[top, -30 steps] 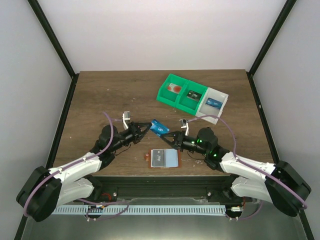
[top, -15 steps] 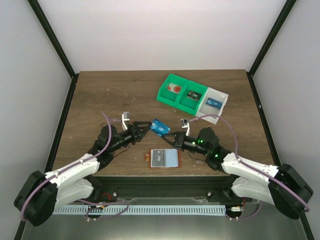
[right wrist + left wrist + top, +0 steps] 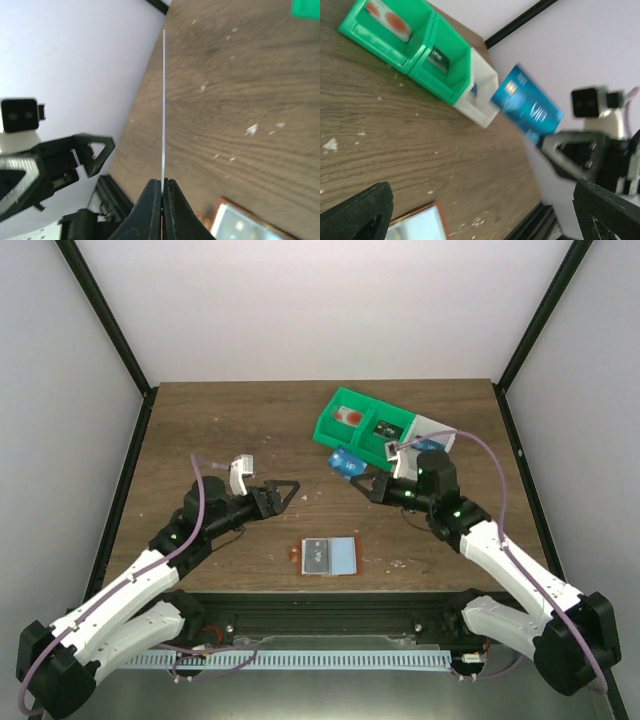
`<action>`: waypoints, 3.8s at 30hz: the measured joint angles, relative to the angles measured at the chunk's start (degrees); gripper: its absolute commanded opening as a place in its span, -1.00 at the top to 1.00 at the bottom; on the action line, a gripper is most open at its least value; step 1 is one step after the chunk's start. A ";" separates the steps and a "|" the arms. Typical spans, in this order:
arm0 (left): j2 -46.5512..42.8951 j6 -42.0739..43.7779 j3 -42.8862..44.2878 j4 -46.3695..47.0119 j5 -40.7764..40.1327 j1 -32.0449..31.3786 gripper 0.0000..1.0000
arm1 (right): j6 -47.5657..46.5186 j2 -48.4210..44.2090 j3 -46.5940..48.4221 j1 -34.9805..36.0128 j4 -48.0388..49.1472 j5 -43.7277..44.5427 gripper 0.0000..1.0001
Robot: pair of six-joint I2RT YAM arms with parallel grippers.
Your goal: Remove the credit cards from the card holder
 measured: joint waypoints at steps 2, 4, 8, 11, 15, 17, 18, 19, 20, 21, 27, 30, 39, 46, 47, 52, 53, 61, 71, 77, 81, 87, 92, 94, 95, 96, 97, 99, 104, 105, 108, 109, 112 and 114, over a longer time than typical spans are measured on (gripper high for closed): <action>-0.83 3.52 0.24 -3.13 -0.17 0.00 -1.00 | -4.02 0.63 3.37 -3.50 -4.98 -0.83 0.99; -1.27 6.86 0.79 -6.23 -0.15 0.00 -0.99 | -6.78 0.96 5.14 -6.69 -8.46 -1.46 0.99; -2.08 12.13 1.27 -9.55 0.31 0.00 -0.97 | -11.63 3.58 7.69 -13.62 -14.40 -2.05 0.99; -2.45 15.37 1.27 -11.39 0.76 0.00 -0.96 | -14.51 6.67 8.00 -19.06 -17.51 -3.30 0.99; -2.43 18.38 1.27 -13.55 1.57 0.00 -0.96 | -17.20 10.29 8.24 -27.23 -21.07 -4.28 0.99; -2.43 19.45 1.25 -14.32 1.95 0.00 -0.96 | -18.36 12.20 9.75 -29.73 -23.08 -3.76 0.99; -2.43 19.82 1.22 -14.62 2.19 0.00 -0.96 | -18.95 13.22 10.95 -30.29 -23.98 -3.23 0.99; -2.43 20.22 1.20 -14.88 2.58 0.00 -0.96 | -19.63 14.43 12.57 -30.80 -25.03 -2.69 0.99; -2.43 20.57 1.20 -15.10 3.13 0.00 -0.96 | -20.35 15.74 14.43 -31.06 -25.79 -2.16 0.99; -2.43 20.83 1.20 -15.19 3.63 0.00 -0.96 | -20.96 16.81 16.02 -31.39 -26.16 -1.75 0.99; -1.86 22.29 1.20 -15.43 5.86 0.00 -0.96 | -23.52 22.10 21.64 -35.39 -28.57 -0.50 0.99; -1.31 22.62 1.20 -15.41 6.62 0.00 -0.96 | -23.93 26.01 23.67 -36.61 -29.81 0.24 0.99; -2.25 23.17 1.09 -15.37 6.67 0.00 -0.96 | -25.16 34.38 28.65 -36.98 -34.82 1.31 0.99; -4.48 23.37 1.09 -15.41 5.01 0.00 -0.96 | -25.77 40.09 35.78 -37.46 -36.92 1.70 0.93; -4.74 23.34 1.09 -15.41 4.59 0.00 -0.96 | -26.12 41.27 37.07 -37.46 -37.27 1.95 0.94; -5.86 23.34 1.05 -15.41 3.08 0.00 -0.96 | -26.43 44.46 39.58 -37.51 -38.27 3.23 0.94; -6.01 23.34 1.05 -15.41 2.95 0.00 -0.96 | -26.45 45.11 40.19 -37.55 -38.42 3.23 0.94; -6.67 23.32 0.85 -15.41 1.86 0.00 -0.96 | -26.25 49.09 42.53 -37.62 -38.56 3.23 0.94; -7.08 23.32 0.79 -15.43 1.11 0.00 -0.96 | -26.32 52.83 45.75 -37.73 -38.64 3.32 0.93; -7.15 23.34 0.76 -15.65 0.13 0.00 -0.96 | -26.69 55.56 46.88 -37.73 -39.21 3.58 0.92; -7.17 23.34 0.76 -15.69 -0.04 0.00 -0.96 | -26.67 56.04 47.67 -37.73 -39.28 3.41 0.91; -7.15 23.37 0.79 -16.00 -0.24 0.00 -0.96 | -26.58 57.07 49.86 -37.73 -39.10 3.45 0.83; -7.15 23.39 0.79 -16.11 -0.68 0.00 -0.96 | -26.38 58.60 50.86 -37.73 -39.06 3.89 0.81; -7.15 23.39 0.79 -16.17 -0.83 0.00 -0.96 | -26.27 58.93 51.12 -37.73 -39.28 4.33 0.78; -7.15 23.39 0.79 -16.26 -0.92 0.00 -0.96 | -26.23 59.21 51.67 -37.73 -39.54 4.55 0.77; -7.15 23.39 0.79 -16.28 -1.01 0.00 -0.96 | -26.21 59.36 52.04 -37.73 -39.58 4.72 0.74; -7.15 23.39 0.76 -16.28 -1.03 0.00 -0.96 | -26.18 59.47 52.48 -37.73 -39.63 4.94 0.68; -7.15 23.39 0.76 -16.28 -1.05 0.00 -0.96 | -26.01 59.47 52.94 -37.73 -39.69 5.42 0.60; -7.15 23.39 0.76 -16.28 -1.05 0.00 -0.96 | -25.14 59.47 53.31 -37.73 -39.82 7.04 0.58; -7.15 23.39 0.79 -16.28 -1.07 0.00 -0.96 | -24.94 59.47 53.31 -37.73 -39.93 7.30 0.58; -7.13 23.37 0.79 -16.37 -1.27 0.00 -0.96 | -24.26 59.47 53.33 -37.73 -40.02 7.96 0.49; -7.08 23.37 0.79 -16.50 -1.49 0.00 -0.96 | -23.80 59.47 53.33 -37.73 -40.04 8.11 0.43; -6.69 23.34 0.79 -16.83 -1.90 0.00 -0.96 | -22.23 59.32 53.44 -37.70 -40.02 8.39 0.28; -6.36 23.34 0.79 -17.07 -2.10 0.00 -0.96 | -21.46 58.99 53.46 -37.70 -40.13 8.50 0.23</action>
